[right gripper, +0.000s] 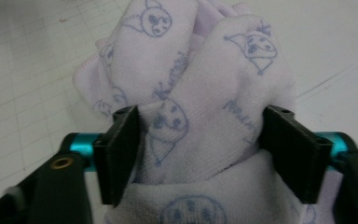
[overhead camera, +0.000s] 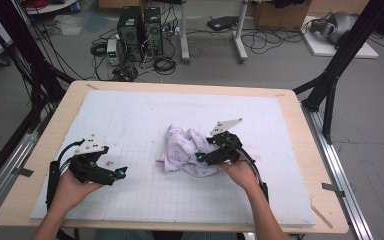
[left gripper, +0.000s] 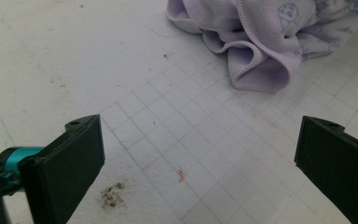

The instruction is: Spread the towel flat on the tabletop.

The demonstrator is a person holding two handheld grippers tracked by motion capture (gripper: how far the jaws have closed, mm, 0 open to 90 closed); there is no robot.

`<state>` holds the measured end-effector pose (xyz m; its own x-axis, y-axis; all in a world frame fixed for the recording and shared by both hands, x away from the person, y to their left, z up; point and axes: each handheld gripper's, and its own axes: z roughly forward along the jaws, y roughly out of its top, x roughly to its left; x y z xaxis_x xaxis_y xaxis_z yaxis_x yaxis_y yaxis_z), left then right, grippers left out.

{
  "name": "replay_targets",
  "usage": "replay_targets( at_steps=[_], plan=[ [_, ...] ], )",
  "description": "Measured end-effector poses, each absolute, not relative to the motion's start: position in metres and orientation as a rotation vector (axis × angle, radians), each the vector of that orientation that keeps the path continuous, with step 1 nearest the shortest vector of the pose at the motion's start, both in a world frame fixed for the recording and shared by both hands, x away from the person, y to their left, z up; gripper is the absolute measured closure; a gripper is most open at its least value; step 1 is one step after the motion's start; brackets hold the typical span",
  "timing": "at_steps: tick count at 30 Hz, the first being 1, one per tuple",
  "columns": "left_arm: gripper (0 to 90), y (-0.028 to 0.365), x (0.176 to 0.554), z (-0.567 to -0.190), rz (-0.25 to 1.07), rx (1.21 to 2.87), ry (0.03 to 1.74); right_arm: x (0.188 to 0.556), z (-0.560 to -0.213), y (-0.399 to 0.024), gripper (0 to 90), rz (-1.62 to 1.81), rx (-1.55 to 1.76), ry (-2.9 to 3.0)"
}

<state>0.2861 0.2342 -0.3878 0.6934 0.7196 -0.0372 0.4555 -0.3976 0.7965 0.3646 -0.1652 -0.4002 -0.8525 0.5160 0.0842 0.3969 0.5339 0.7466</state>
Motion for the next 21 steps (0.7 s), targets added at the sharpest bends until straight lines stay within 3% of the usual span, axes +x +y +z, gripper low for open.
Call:
replay_targets(
  at_steps=[2, 3, 4, 5, 21],
  plan=[
    [3.3, 0.232, 0.287, -0.388, 0.390, 2.067, 0.893, 0.364, -0.399, -0.164, 49.6, 1.226, 0.751, 2.631],
    [3.3, 0.231, 0.288, -0.388, 0.388, 2.068, 0.895, 0.363, -0.398, -0.163, 63.7, 1.232, 0.715, 2.646],
    [3.3, 0.229, 0.288, -0.388, 0.384, 2.069, 0.891, 0.363, -0.398, -0.163, 63.7, 1.232, 0.715, 2.646],
    [3.4, 0.228, 0.289, -0.388, 0.379, 2.070, 0.888, 0.363, -0.397, -0.162, 70.1, 1.254, 0.707, 2.662],
    [7.8, 0.201, 0.286, -0.378, 0.357, 2.069, 0.789, 0.310, -0.345, -0.145, 74.4, 1.544, 0.406, 2.695]
  ],
)
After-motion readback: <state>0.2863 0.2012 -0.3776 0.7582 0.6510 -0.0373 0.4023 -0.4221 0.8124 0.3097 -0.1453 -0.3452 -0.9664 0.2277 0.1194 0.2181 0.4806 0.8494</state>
